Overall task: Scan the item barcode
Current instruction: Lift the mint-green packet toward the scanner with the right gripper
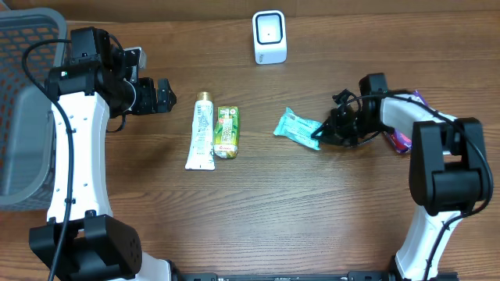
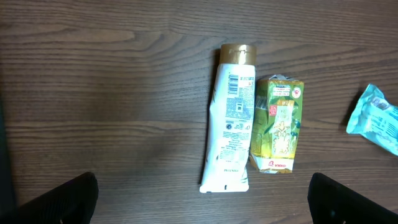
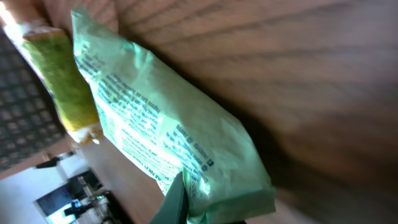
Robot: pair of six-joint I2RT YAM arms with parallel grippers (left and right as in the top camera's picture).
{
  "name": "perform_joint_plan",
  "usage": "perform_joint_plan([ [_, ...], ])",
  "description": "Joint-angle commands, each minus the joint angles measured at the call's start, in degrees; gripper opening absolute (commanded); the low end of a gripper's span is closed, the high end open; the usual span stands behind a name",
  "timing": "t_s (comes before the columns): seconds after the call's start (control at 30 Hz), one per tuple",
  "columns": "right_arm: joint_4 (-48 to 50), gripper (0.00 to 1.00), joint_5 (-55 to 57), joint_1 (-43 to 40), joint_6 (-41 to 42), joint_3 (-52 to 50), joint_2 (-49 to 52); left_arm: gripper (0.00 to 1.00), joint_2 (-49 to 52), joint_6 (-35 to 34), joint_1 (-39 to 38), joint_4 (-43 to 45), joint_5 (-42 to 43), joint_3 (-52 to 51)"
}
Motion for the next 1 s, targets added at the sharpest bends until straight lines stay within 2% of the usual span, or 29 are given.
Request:
perform_joint_plan([
  [0.0, -6.14, 0.04, 5.60, -0.04, -9.38, 5.49, -8.35, 1.00, -1.84, -0.70, 0.11, 0.02, 0.50, -0.09],
  [0.17, -13.99, 0.04, 5.55, 1.40, -17.64, 9.84, -18.36, 1.00, -1.84, -0.70, 0.11, 0.02, 0.50, -0.09],
  [0.47, -18.05, 0.04, 3.28, 1.44, -22.64, 11.26, -30.97, 0.99, -1.84, -0.70, 0.11, 0.02, 0.50, -0.09],
  [0.9, -20.11, 0.04, -7.98, 1.44, -23.71, 11.26, -33.09, 0.99, -1.84, -0.70, 0.11, 0.02, 0.50, -0.09],
  [0.97, -19.12, 0.04, -8.72, 1.44, -21.03, 11.26, -33.09, 1.00, -1.84, -0.70, 0.11, 0.02, 0.50, -0.09],
])
